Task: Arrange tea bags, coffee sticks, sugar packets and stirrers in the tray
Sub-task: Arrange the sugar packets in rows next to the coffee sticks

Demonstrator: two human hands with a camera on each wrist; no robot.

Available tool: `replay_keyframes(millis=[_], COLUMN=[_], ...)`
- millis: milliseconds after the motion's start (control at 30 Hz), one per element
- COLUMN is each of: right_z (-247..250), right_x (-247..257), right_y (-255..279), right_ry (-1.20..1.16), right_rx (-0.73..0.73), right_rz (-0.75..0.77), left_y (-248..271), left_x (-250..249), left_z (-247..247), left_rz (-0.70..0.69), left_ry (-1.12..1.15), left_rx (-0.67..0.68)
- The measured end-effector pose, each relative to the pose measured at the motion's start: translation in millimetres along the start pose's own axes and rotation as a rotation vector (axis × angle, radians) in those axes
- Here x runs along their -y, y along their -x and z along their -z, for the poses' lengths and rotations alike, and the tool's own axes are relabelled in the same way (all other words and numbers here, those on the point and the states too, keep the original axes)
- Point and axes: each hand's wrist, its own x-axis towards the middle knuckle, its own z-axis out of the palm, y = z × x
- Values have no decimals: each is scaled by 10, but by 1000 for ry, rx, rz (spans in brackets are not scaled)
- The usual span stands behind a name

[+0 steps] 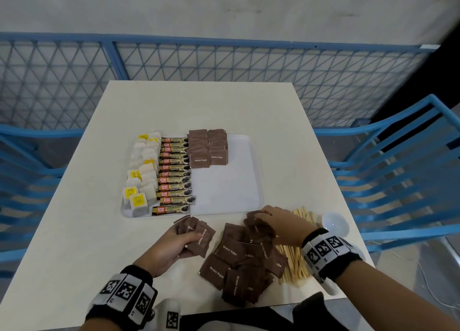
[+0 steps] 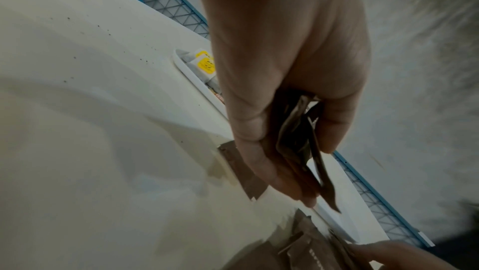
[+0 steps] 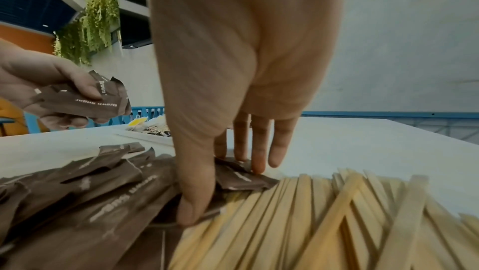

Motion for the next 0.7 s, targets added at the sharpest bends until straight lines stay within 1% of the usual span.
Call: replay_keyframes(millis=[200,300,367,467,533,600,633,700], right_z=[46,85,136,228,310,412,472,550], right_x=[24,85,116,134,193,333,428,620], right_y=[-51,-53,-51,-30,-1,26,34,31], right_ry=[-29,-41,-84,-164,-304,-544,-664,-914], right_rx=[-36,-83,-121,-180,-251,-309,-308,-244], right_rz=[42,59,39,-50,-109,-118,-101,-51], left_y=[41,60,89,111,112,105,97,99], left_x=[-5,-22,-61,-122,-158,-191,-209,-239], left_z=[-7,-21,-46,-76,-94,-125,-147,-188], left_rz=[-14,2,6,11,8,-2,-16,-67], left_ry=[-4,10,28,72,77,92,110,139], left_rx=[25,33,55,98,106,111,110,121])
